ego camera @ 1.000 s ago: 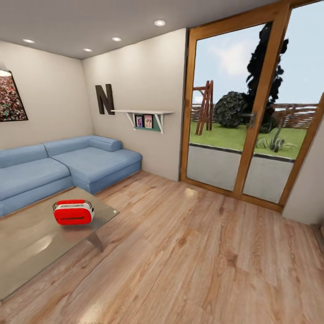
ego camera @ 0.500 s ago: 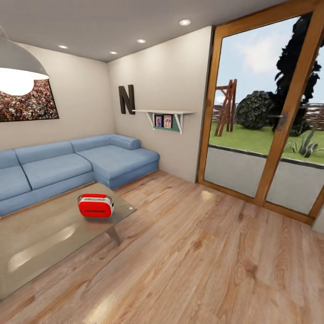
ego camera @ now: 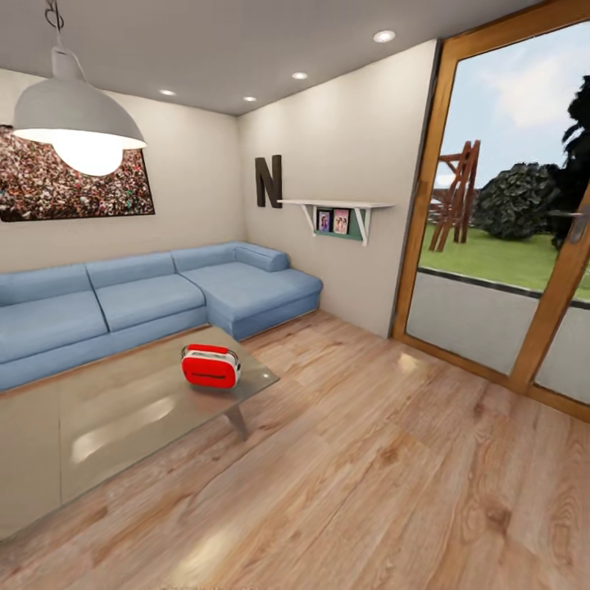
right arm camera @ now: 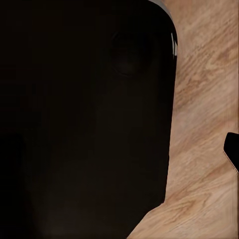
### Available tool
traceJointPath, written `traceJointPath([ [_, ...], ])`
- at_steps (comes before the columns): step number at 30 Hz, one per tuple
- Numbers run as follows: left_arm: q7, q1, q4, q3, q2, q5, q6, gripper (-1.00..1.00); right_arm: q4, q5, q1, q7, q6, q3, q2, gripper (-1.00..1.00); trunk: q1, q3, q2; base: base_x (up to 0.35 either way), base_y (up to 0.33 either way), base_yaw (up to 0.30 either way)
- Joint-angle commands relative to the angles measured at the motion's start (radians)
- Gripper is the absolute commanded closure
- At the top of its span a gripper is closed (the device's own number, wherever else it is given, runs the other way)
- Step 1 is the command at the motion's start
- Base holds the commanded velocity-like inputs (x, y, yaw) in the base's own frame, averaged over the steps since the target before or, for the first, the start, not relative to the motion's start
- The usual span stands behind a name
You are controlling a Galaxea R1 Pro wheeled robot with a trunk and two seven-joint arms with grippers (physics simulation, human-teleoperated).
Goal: Turn on the radio receiver that's on the table in the living room.
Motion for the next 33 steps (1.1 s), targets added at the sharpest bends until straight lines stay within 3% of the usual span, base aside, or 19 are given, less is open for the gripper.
traceJointPath([
  [1,0.0,0.0,0.0,0.0,0.0,0.0,0.0,-1.0,0.0,0.0,0.0,0.0,0.0,0.0,0.0,-1.0,0.0,0.0,0.0,0.0,0.0,0.276],
  [21,0.0,0.0,0.0,0.002,0.0,0.001,0.0,-1.0,0.0,0.0,0.0,-0.001,-0.002,-0.003,-0.001,-1.0,0.0,0.0,0.0,0.0,0.0,0.275],
  [33,0.001,0.0,0.0,0.0,0.001,0.001,0.002,-1.0,0.0,-0.001,0.0,0.0,-0.009,-0.004,-0.004,-1.0,0.0,0.0,0.0,0.095,0.0,0.05],
])
